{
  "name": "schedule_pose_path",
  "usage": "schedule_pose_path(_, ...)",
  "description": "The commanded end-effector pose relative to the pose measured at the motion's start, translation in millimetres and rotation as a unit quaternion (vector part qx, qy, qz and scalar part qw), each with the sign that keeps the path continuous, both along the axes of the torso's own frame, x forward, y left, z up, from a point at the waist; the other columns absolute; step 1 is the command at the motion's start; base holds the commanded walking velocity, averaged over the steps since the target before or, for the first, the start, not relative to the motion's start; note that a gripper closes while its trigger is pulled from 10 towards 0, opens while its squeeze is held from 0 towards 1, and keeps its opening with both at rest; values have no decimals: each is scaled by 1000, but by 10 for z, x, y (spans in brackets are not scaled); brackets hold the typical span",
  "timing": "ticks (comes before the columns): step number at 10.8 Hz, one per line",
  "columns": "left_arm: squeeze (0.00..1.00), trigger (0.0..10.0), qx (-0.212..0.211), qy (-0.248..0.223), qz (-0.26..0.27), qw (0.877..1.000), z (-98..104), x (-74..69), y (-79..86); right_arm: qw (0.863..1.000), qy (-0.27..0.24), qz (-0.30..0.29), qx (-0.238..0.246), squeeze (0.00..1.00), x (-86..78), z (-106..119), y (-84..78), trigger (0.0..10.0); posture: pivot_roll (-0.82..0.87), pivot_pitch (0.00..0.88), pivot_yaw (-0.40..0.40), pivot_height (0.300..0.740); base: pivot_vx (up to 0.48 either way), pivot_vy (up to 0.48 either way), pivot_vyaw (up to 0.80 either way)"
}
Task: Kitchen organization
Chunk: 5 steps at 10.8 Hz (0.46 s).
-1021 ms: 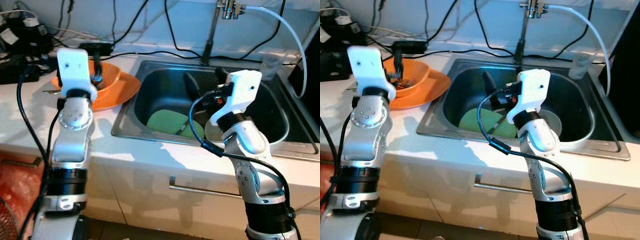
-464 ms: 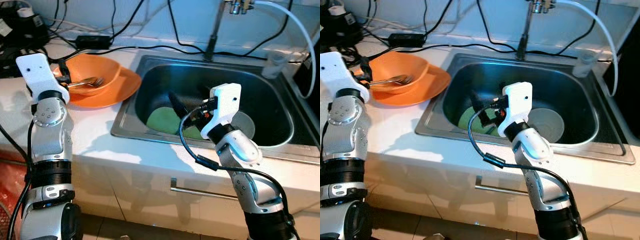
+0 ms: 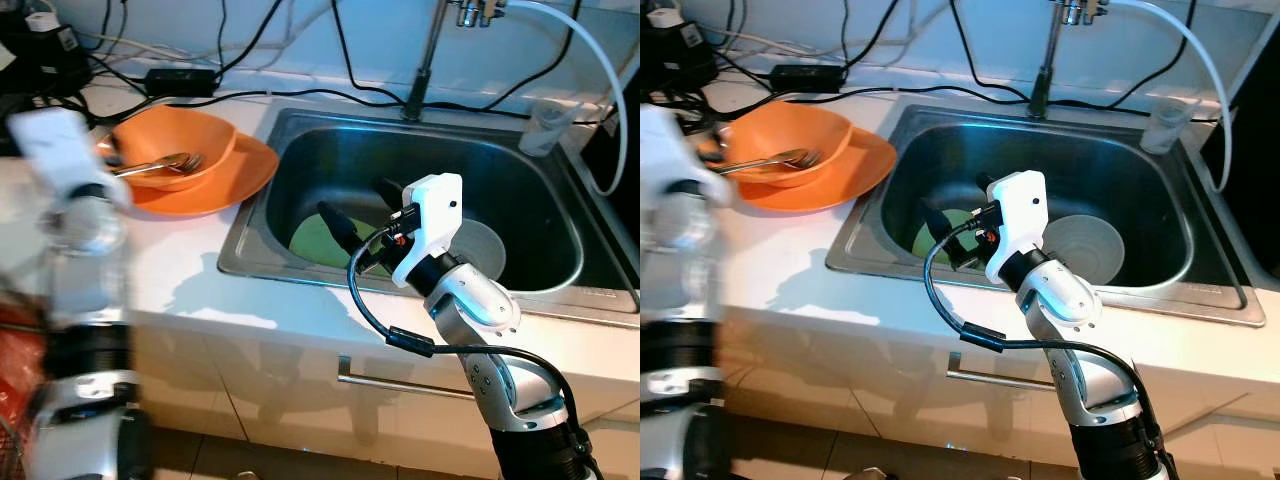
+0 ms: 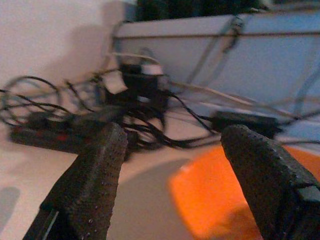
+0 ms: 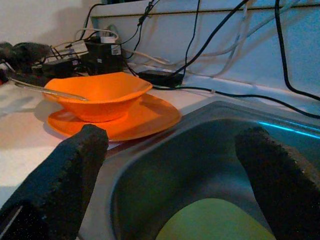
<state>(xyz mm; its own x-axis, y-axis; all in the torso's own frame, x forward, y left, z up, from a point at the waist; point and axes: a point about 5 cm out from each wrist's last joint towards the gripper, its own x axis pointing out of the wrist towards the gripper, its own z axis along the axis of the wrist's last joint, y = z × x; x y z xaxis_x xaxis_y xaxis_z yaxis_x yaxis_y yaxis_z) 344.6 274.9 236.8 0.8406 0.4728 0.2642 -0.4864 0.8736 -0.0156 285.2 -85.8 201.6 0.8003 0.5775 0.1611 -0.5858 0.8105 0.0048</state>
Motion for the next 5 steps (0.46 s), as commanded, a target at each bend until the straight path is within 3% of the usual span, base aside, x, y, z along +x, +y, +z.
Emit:
schedule_pose_path(1, 0, 10000, 2, -19, 19, 1000, 104, -53, 71, 1000, 1, 11, 0, 0, -33, 11, 13, 10000, -15, 67, -25, 740, 0, 0, 0)
schedule_pose_path(2, 0, 10000, 1, -28, 21, 999, 126, -97, 99, 1000, 2, 12, 0, 0, -31, 3, 14, 10000, -15, 67, -25, 740, 0, 0, 0)
schedule_pose_path(5, 0, 10000, -65, -1, -18, 998, -175, -177, -125, 1000, -2, 22, -3, 0, -20, 3, 61, 10000, 6, 68, -36, 740, 0, 0, 0)
